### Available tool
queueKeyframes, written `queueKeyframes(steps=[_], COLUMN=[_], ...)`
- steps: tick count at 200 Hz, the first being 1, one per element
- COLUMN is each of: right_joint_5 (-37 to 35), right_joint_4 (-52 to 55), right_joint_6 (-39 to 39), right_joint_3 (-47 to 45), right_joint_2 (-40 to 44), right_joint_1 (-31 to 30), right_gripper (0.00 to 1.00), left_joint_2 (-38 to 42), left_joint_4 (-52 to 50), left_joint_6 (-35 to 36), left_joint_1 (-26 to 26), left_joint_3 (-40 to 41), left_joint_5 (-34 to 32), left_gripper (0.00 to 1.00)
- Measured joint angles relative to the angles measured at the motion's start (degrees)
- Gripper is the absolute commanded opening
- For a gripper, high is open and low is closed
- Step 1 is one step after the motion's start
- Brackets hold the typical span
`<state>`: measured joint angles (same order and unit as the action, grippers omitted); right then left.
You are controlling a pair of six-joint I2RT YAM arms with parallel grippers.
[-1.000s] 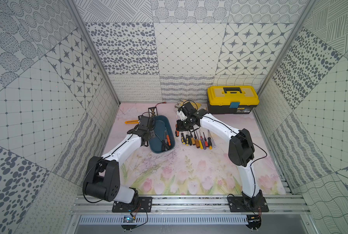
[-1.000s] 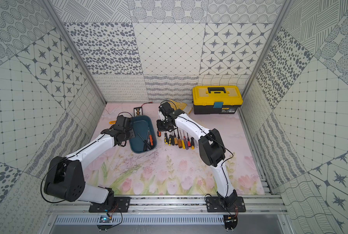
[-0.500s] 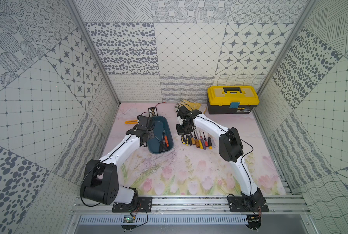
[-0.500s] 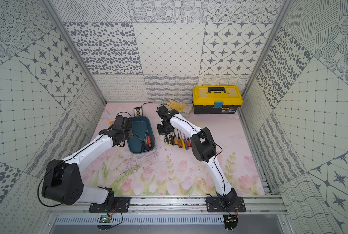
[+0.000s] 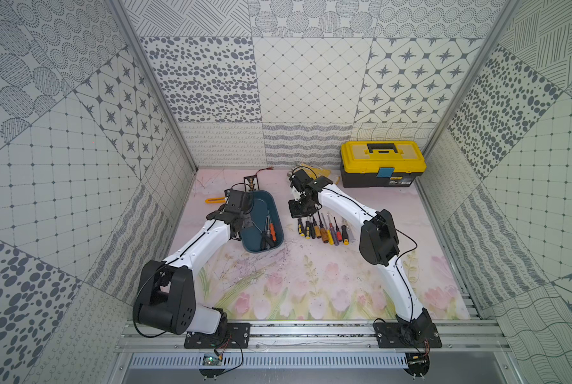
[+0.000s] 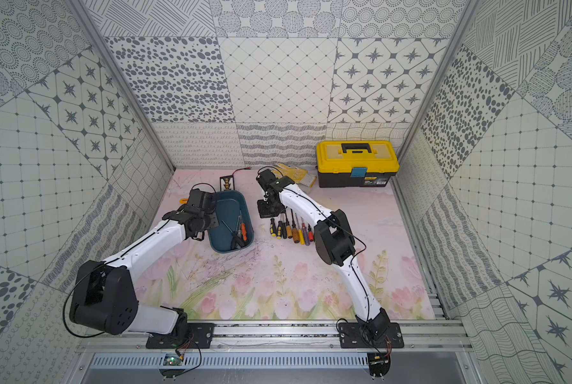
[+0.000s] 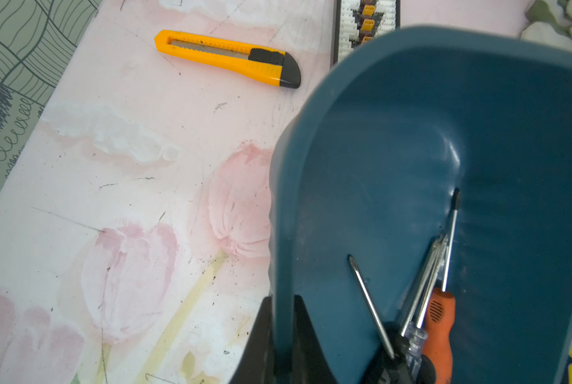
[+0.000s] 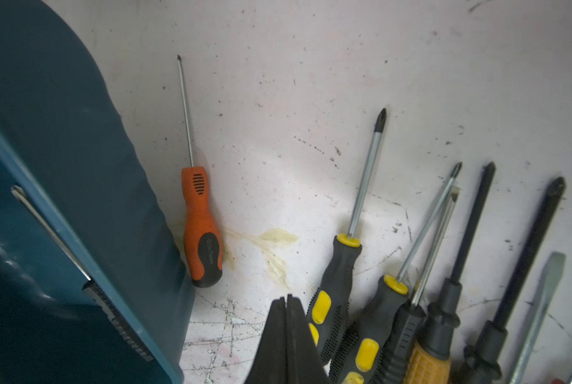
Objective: Take out the screwdriver from the storage box
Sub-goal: Place the screwdriver at the center of the board, then adjust the screwdriver at the center of the board.
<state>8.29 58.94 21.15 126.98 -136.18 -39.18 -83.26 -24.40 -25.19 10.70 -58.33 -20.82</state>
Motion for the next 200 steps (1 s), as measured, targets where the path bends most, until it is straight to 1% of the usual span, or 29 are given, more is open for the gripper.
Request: queueKeyframes(steps=[11,37,48,75,110,163,200], right_joint_5=[0.2,1.4,1.8,2.4,3.2,3.2,1.2], right_joint_4=[0.0,-0.7,-1.1,-1.4,-2.5,-2.6,-2.0], right_joint_6=[-0.3,-1.0,-2.1,-3.5,-4.8,-5.2,-5.0], right_joint_3=[0.0,0.0,0.1,2.2,6.6,10.3,11.8], right_joint_2=[0.0,0.0,0.0,-0.5,-3.1,-9.0,-11.9], right_joint_1=[0.0,0.0,-0.1,-0.9,-3.0,-5.4,-6.5], right_gripper=[0.06,0.27,0.34,0.43,0.49,0.54,0.56], left_joint_2=[0.2,1.3,2.0,4.3,7.1,9.8,11.0], left_joint_4=[0.0,-0.5,-0.7,-0.9,-2.2,-6.5,-10.2], left_joint_6=[0.2,1.1,1.3,1.4,1.4,1.0,0.0], left_joint_1=[-0.1,-0.8,-1.2,-3.0,-4.8,-5.7,-6.6], left_joint_3=[-0.2,-0.9,-1.0,-0.8,0.1,0.8,0.8], left_joint_5=[0.0,-0.3,-0.4,-0.4,-0.9,-3.6,-5.7], left_gripper=[0.00,0.00,0.00,0.00,0.00,0.00,0.00])
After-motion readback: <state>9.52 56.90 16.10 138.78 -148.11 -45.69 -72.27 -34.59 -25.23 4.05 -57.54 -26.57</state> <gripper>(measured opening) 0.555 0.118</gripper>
